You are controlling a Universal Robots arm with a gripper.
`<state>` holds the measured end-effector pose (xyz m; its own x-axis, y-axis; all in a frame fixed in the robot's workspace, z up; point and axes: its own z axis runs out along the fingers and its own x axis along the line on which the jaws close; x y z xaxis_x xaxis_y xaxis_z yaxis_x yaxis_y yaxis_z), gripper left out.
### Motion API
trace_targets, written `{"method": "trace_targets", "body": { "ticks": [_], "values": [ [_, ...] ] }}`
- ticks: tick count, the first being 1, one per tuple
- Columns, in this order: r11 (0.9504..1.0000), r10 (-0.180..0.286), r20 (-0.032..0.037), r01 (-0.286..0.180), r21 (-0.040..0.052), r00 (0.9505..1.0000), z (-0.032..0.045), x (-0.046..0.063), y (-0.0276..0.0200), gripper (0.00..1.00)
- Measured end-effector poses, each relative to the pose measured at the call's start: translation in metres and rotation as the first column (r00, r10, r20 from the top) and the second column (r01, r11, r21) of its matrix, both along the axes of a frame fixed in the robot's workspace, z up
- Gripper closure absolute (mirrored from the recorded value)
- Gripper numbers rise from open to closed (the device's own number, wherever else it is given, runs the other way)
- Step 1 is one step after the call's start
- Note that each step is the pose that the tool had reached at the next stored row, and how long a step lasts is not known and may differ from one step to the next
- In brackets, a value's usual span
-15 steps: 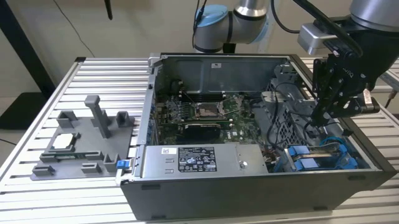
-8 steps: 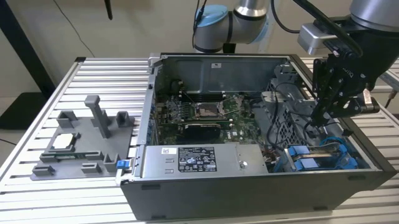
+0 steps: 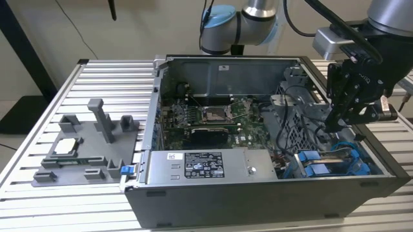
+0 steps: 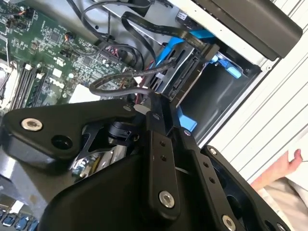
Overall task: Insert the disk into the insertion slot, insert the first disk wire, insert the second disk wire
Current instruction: 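Insert the first disk wire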
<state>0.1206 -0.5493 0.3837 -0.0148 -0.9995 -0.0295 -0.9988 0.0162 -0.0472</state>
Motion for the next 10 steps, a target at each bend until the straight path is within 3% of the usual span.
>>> {"method": "trace_targets", "body": {
  "ticks": [10],
  "values": [
    [1.0,0.0,-0.0125,0.0,-0.0001,0.9999,-0.0084,0.012,-0.0074,1.0]
  ]
}}
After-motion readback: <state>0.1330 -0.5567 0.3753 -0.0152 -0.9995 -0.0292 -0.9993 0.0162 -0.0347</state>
